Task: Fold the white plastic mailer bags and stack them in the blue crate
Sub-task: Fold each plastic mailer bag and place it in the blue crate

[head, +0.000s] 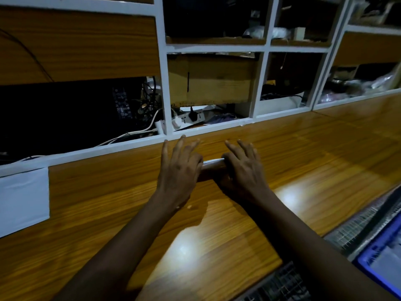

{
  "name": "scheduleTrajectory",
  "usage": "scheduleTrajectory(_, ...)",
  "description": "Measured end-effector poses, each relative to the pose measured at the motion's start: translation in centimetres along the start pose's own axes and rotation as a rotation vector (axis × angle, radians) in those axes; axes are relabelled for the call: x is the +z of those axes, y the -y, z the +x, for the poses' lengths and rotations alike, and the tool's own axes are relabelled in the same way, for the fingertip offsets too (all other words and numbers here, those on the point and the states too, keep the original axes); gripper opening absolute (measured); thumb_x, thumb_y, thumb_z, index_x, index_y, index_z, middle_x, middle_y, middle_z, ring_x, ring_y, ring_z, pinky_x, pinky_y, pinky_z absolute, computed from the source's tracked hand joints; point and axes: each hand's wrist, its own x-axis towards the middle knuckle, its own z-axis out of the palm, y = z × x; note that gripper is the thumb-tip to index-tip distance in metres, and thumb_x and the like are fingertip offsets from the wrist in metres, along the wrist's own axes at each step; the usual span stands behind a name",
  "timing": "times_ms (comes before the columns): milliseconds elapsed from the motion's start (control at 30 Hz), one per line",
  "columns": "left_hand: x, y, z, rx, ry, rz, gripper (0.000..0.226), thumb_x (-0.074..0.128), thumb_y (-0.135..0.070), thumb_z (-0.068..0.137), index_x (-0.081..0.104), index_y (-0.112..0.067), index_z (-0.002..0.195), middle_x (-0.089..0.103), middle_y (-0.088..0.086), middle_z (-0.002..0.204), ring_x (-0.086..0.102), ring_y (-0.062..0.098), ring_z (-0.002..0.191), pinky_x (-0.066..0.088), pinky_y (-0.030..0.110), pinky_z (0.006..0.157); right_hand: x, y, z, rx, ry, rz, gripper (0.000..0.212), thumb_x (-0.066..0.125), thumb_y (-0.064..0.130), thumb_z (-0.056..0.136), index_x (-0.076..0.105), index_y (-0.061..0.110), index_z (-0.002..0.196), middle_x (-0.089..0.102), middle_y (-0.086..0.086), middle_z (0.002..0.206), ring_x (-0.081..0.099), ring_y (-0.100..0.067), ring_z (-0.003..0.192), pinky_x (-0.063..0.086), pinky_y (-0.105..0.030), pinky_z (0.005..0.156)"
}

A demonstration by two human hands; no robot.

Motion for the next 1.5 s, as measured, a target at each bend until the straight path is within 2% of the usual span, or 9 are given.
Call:
scheduleTrajectory(267,2.1,-7.9,8.8,0.12,0.047,0.073,0.01,0.064,-0.032,0.091,0.069,-0.023,0.089,0.038,0.01,0.155,0.02,0.042,0.147,0.003,0.072,0.111,-6.5,-8.2,-0.4,0.167,-0.19,-0.208,0.026,0.039,0.028,0.092,0.06,0.012,0.09,0.04,-0.015,0.154,0.028,-0.038,0.145,0.015,-0.059,0.118)
scheduleTrajectory(400,4.0,-16.7,13.2,0.265,0.077,-0.051,0.006,0.064,-0.027,0.09,0.067,-0.022,0.087,0.034,0.01,0.157,0.017,0.041,0.148,0.007,0.074,0.11,-11.0,-15.2,-5.2,0.314,-0.212,-0.307,0.03,0.037,0.03,0.088,0.06,0.013,0.078,0.04,-0.014,0.154,0.025,-0.037,0.147,0.013,-0.06,0.118)
scheduleTrajectory(567,6.0,-30.7,15.8,0.461,0.119,-0.199,0.016,0.056,-0.032,0.095,0.062,-0.022,0.106,0.009,0.009,0.165,-0.001,0.038,0.151,-0.003,0.07,0.111,-16.3,-23.6,-15.0,0.53,-0.209,-0.423,0.037,0.033,0.032,0.084,0.062,0.012,0.072,0.044,-0.013,0.152,0.031,-0.037,0.145,0.019,-0.061,0.115)
scheduleTrajectory(733,9.5,-43.5,14.9,0.67,0.161,-0.351,0.02,0.052,-0.033,0.097,0.065,-0.021,0.105,0.024,0.012,0.161,0.015,0.041,0.149,0.006,0.07,0.111,-18.3,-29.7,-26.1,0.778,-0.161,-0.457,0.038,0.031,0.032,0.082,0.062,0.012,0.075,0.048,-0.011,0.15,0.036,-0.038,0.142,0.023,-0.06,0.113)
scheduleTrajectory(933,13.5,-52.8,10.7,0.774,0.519,-0.402,0.026,0.048,-0.035,0.1,0.063,-0.025,0.119,0.005,0.005,0.166,0.0,0.031,0.152,-0.001,0.063,0.117,-15.7,-33.4,-36.1,0.929,0.034,-0.413,0.048,0.027,0.034,0.088,0.068,0.009,0.082,0.047,-0.011,0.15,0.033,-0.039,0.143,0.02,-0.058,0.115)
scheduleTrajectory(1233,23.4,-57.1,3.4,0.818,0.774,-0.412,0.023,0.056,-0.034,0.098,0.067,-0.02,0.113,0.01,0.005,0.165,0.002,0.033,0.151,-0.005,0.063,0.115,-9.7,-36.2,-41.6,1.08,0.568,-0.233,0.038,0.039,0.038,0.103,0.057,0.016,0.129,0.014,-0.005,0.165,0.012,-0.03,0.15,0.018,-0.057,0.116)
scheduleTrajectory(1300,24.8,-57.7,2.1,0.811,0.798,-0.433,0.021,0.058,-0.034,0.097,0.067,-0.02,0.111,0.012,0.005,0.165,0.001,0.032,0.151,-0.005,0.063,0.115,-8.3,-36.6,-42.8,1.114,0.577,-0.224,0.053,0.048,0.048,0.096,0.043,0.018,0.139,0.006,-0.008,0.166,0.01,-0.032,0.15,0.019,-0.058,0.115)
scheduleTrajectory(1433,27.1,-58.2,0.7,0.793,0.822,-0.477,0.019,0.057,-0.034,0.098,0.067,-0.021,0.108,0.013,0.003,0.164,0.0,0.028,0.152,-0.009,0.055,0.116,-6.1,-36.9,-44.7,1.125,0.742,-0.281,0.116,0.069,0.068,0.074,-0.002,0.03,0.158,-0.018,-0.014,0.163,-0.006,-0.042,0.15,0.012,-0.064,0.114)
scheduleTrajectory(1500,27.5,-58.3,0.9,0.811,0.808,-0.493,0.019,0.056,-0.034,0.098,0.066,-0.021,0.107,0.013,0.003,0.165,0.0,0.027,0.152,-0.008,0.053,0.117,-5.7,-37.3,-44.9,1.126,0.743,-0.327,0.123,0.071,0.069,0.073,-0.013,0.032,0.156,-0.022,-0.016,0.162,-0.009,-0.043,0.149,0.012,-0.064,0.114)
